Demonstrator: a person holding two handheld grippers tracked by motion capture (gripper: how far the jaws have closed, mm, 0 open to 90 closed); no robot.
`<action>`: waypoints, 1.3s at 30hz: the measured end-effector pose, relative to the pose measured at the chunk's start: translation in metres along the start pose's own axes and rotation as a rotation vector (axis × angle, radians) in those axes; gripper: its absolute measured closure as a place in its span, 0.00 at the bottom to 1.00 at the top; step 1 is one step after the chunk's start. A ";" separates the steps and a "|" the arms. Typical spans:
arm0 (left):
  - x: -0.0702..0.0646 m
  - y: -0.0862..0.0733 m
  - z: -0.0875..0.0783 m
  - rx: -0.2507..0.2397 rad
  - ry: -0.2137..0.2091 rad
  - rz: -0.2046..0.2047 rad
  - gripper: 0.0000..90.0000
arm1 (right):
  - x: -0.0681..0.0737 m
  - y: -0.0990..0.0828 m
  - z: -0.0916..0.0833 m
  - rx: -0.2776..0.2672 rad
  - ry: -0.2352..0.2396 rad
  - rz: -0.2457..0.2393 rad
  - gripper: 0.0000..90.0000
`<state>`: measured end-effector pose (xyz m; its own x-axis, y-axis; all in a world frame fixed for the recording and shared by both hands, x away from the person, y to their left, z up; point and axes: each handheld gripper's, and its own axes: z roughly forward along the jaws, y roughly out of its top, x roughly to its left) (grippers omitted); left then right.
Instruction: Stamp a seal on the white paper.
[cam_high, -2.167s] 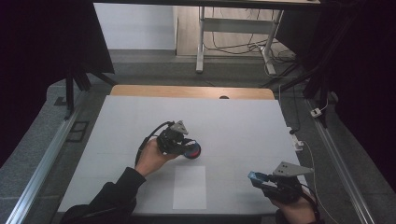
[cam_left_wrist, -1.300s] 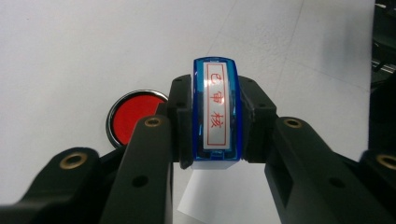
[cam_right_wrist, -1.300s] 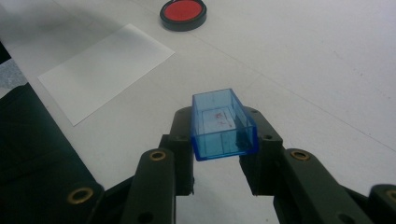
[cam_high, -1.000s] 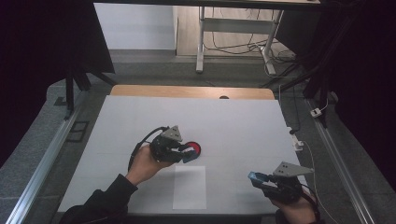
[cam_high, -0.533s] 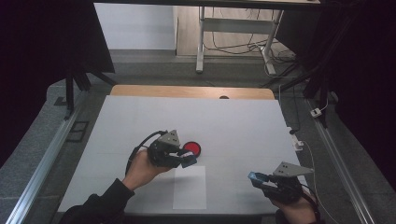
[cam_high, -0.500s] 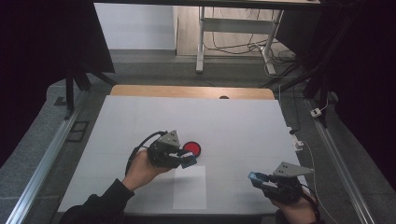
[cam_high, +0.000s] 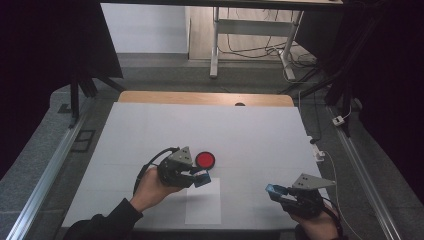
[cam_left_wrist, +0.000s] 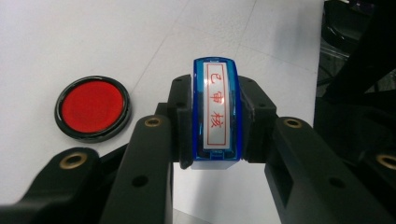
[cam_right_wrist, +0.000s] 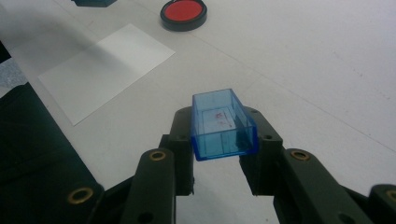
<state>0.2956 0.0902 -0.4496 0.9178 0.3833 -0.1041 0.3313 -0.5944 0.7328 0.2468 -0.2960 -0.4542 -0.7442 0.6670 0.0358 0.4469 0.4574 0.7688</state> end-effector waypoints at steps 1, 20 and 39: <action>-0.001 -0.001 0.000 -0.001 -0.003 -0.002 0.78 | 0.000 0.000 0.000 0.002 -0.002 -0.001 0.76; -0.006 -0.015 0.026 0.047 -0.001 -0.020 0.78 | 0.000 0.000 0.001 0.001 0.008 0.000 0.76; -0.002 -0.025 0.044 0.090 0.025 -0.025 0.78 | 0.000 0.000 0.000 0.001 0.011 0.000 0.76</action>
<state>0.2953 0.0737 -0.4975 0.9037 0.4153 -0.1042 0.3733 -0.6449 0.6669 0.2471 -0.2960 -0.4544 -0.7500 0.6601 0.0426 0.4469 0.4582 0.7683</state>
